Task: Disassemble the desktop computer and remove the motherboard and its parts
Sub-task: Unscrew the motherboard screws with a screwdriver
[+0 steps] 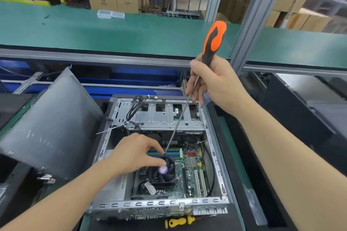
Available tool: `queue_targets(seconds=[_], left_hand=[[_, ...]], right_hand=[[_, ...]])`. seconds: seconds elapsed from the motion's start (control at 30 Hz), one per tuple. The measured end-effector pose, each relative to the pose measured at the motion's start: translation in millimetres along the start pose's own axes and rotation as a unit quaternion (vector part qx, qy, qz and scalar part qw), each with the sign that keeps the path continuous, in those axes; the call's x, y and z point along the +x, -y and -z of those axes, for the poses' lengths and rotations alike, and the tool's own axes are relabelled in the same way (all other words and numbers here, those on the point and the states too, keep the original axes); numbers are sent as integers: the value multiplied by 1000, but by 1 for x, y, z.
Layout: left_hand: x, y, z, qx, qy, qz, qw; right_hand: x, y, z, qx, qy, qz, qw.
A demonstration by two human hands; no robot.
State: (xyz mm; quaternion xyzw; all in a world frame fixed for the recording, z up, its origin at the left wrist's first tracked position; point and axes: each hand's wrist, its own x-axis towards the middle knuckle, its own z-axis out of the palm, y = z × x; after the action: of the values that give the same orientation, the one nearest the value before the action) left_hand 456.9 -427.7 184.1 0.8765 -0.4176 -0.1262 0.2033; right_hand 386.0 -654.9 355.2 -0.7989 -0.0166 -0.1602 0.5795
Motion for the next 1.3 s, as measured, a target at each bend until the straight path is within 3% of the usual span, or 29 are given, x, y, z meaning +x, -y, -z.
queue_targets(seconds=[0.23, 0.43, 0.5, 0.57, 0.6, 0.63, 0.7, 0.73, 0.77, 0.8, 0.93, 0.97, 1.07, 1.13, 1.2, 1.3], left_hand=[[3, -9, -20, -59, -16, 7, 998], [6, -8, -21, 32, 7, 30, 999], [8, -8, -19, -16, -10, 52, 998], [11, -13, -17, -147, -39, 115, 982], [14, -16, -17, -262, -52, 172, 948], [17, -20, -18, -413, -53, 233, 879], [21, -30, -17, -660, -28, 312, 683], [21, -33, -17, -716, -21, 322, 619], [19, -36, -17, -736, -20, 324, 594], [18, -40, -17, -741, -19, 320, 590], [15, -57, -26, -735, -28, 300, 608], [17, -58, -29, -710, -32, 294, 639], [26, -62, -37, -541, -43, 250, 802], [37, -61, -37, -411, -34, 174, 894], [53, -54, -41, -312, -27, 93, 945], [74, -42, -50, -287, -22, 19, 958]], right_hand=[[-10, -6, 11, 3, -20, -1, 1000], [-14, -13, 22, -16, -31, 5, 999], [-17, -15, 28, -32, -40, 10, 999], [-22, -19, 32, -56, -47, 11, 997], [-26, -22, 33, -70, -51, 14, 996], [-30, -25, 33, -86, -56, 19, 995], [-39, -30, 33, -129, -64, 35, 989], [-44, -33, 32, -149, -66, 42, 986], [-49, -36, 31, -164, -70, 46, 983], [-53, -40, 31, -172, -75, 45, 981], [-66, -60, 28, -172, -106, 29, 979], [-68, -66, 27, -170, -113, 26, 979], [-67, -83, 20, -174, -127, 18, 976], [-63, -95, 14, -178, -140, 7, 974], [-57, -108, 7, -170, -164, -10, 972], [-52, -123, 1, -179, -206, 6, 962]])
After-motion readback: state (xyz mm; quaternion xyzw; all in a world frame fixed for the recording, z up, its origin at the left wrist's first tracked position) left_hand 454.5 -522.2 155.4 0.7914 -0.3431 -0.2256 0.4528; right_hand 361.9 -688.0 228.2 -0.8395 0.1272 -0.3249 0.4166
